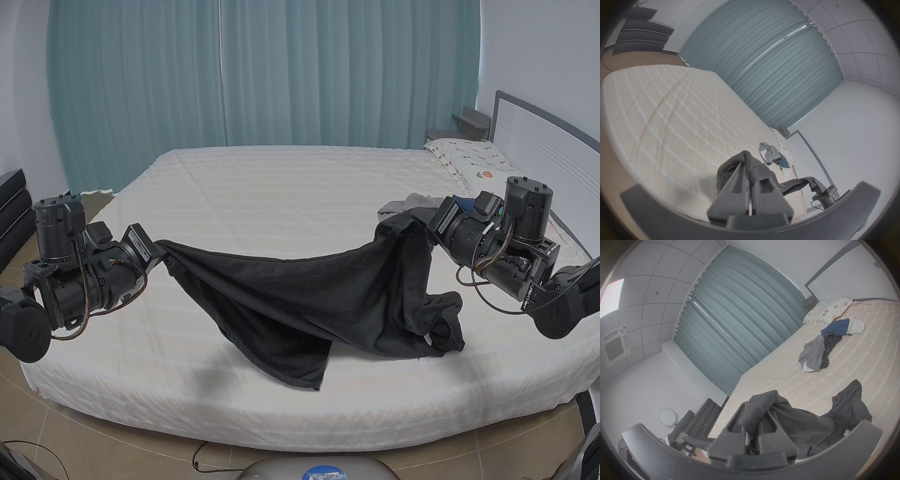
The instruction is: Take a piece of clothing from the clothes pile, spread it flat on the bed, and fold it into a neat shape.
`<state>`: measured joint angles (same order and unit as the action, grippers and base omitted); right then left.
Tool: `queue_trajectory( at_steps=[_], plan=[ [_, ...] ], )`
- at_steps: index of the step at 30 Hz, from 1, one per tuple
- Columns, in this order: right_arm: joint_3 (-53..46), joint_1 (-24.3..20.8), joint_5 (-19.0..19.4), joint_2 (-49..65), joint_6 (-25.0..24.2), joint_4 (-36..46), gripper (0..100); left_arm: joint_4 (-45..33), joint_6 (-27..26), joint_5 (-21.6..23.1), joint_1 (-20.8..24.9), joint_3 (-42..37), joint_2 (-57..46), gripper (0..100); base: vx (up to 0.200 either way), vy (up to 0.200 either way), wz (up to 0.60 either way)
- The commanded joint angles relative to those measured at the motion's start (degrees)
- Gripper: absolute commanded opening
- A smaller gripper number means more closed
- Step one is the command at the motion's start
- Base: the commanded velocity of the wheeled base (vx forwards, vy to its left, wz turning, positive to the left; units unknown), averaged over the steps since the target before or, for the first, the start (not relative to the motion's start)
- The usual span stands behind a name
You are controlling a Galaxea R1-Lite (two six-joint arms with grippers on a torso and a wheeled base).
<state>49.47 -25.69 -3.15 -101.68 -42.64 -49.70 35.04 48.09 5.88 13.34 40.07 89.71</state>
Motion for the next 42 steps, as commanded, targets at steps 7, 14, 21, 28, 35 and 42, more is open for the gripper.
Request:
queue_trajectory(
  at_steps=[7,14,21,28,35,42],
  plan=[
    [-0.34,0.02,-0.02,1.05,0.02,-0.13,0,0.03,0.07,0.19,-1.47,0.62,-0.15,0,0.000,0.200,0.00],
    [-2.10,0.46,-0.02,2.89,0.10,0.48,0,0.03,0.16,0.36,-1.03,0.18,0.38,0,0.000,0.143,0.00],
    [-9.04,0.55,0.07,7.11,0.28,0.31,0,-0.32,0.25,0.63,1.96,-1.66,0.38,0,0.000,0.000,0.00],
    [-13.96,0.72,0.07,11.15,0.10,0.22,0,-0.67,0.16,0.80,4.68,-3.86,0.20,0,-0.029,0.000,0.00],
    [-19.76,0.11,0.24,18.36,0.10,0.31,0,-0.93,-0.02,0.63,6.97,-6.32,-3.31,0,-0.200,0.000,0.00],
    [-23.37,-1.56,-0.02,28.73,2.39,0.75,0,-8.14,-1.95,0.63,9.34,-6.41,-11.58,0,-0.200,0.000,0.00]
  ],
)
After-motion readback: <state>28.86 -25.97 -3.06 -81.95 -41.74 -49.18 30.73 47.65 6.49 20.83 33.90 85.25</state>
